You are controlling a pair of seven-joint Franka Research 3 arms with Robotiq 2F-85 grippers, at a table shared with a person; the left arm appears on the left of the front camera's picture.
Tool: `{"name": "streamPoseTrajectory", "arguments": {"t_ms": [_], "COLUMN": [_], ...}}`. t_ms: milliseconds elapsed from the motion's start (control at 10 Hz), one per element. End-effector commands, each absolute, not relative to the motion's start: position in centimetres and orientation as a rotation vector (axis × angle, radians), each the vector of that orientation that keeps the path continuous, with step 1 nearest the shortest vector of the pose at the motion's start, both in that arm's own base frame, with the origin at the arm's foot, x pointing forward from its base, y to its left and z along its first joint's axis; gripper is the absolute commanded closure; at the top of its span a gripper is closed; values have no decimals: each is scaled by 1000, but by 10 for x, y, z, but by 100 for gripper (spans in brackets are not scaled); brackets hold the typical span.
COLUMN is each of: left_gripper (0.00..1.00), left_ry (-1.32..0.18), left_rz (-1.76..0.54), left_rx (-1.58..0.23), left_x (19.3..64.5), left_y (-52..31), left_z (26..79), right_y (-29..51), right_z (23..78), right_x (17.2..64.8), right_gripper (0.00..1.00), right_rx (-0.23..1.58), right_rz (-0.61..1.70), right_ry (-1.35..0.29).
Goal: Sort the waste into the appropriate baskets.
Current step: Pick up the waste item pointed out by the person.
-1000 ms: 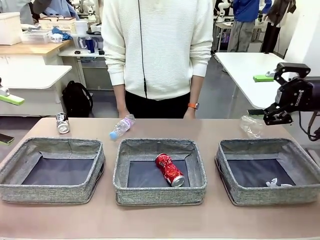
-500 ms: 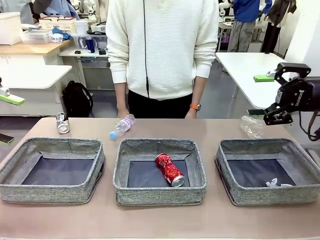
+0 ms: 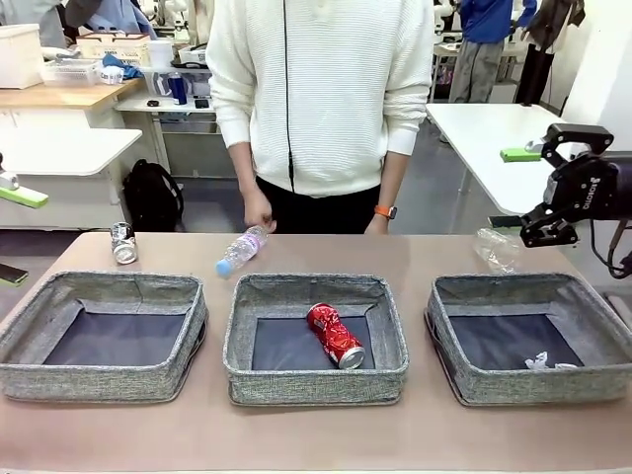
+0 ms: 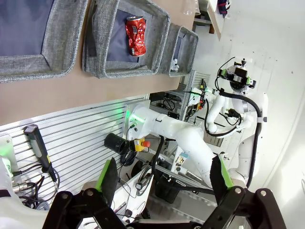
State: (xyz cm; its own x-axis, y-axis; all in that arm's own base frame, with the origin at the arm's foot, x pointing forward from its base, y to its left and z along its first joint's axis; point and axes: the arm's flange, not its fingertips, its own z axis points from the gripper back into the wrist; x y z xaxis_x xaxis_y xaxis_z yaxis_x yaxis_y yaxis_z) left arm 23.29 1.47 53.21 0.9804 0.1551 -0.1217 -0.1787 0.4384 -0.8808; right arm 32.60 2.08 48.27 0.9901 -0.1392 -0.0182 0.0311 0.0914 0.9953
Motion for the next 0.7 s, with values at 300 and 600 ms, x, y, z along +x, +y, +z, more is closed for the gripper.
{"name": "streamPoseTrajectory", "arguments": {"t_ms": [300,600], "left_gripper": [0,0], "left_ry": [12,12], "left_rz": [191,191], "left_rx": [-1112,-1112], "left_x": [234,234], "left_y": [15,15], "left_z": [533,533], "right_y": [21,21], "right_z": [486,486], "right_x": [326,326], "right_gripper": [0,0], "right_rx": [1494,1494], "right_rz": [-129,-129], "right_ry": [-90,-90]}}
